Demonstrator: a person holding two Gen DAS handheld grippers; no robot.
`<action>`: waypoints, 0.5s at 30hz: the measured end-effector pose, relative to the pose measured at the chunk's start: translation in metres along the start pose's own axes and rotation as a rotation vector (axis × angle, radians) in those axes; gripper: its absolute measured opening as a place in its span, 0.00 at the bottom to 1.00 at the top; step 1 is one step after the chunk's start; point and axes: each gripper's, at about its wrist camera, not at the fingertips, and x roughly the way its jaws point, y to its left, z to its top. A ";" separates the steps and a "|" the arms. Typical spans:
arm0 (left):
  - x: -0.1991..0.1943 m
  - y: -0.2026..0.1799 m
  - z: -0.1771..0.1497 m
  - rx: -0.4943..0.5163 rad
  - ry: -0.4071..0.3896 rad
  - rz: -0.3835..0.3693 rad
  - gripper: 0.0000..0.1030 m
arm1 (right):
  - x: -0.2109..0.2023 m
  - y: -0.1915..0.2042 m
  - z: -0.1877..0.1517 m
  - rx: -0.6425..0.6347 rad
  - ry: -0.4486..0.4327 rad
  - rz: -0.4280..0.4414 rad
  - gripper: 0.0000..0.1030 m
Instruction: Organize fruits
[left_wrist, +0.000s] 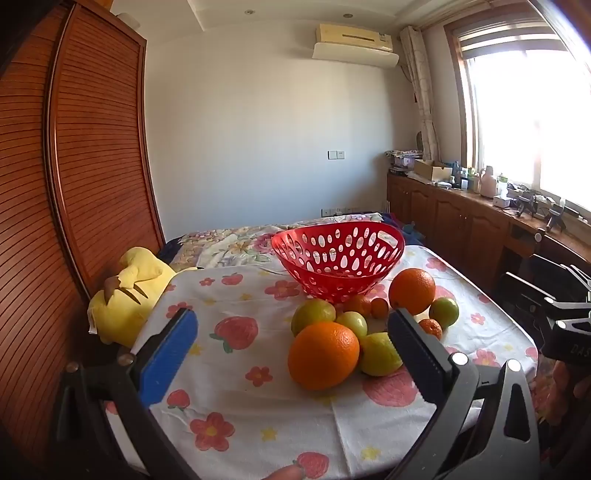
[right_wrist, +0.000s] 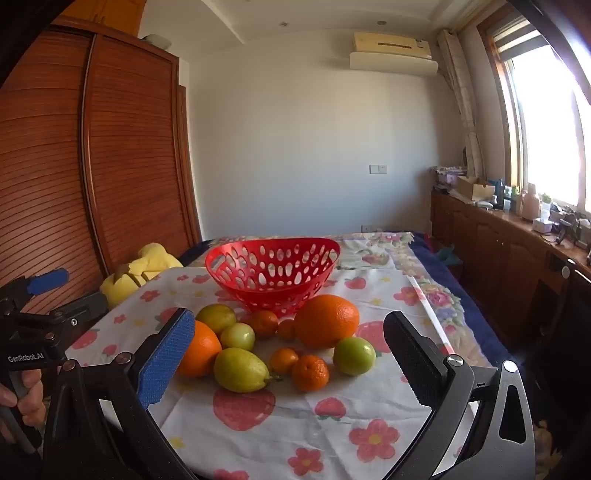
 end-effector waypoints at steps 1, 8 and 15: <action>0.001 0.000 0.000 0.008 0.016 -0.002 1.00 | 0.000 0.000 0.000 0.000 0.000 0.000 1.00; -0.002 -0.003 0.003 0.011 0.017 0.001 1.00 | -0.001 0.000 0.002 -0.002 0.001 -0.006 1.00; -0.007 -0.001 0.006 0.012 -0.006 -0.005 1.00 | -0.001 -0.001 0.000 -0.004 -0.005 -0.010 1.00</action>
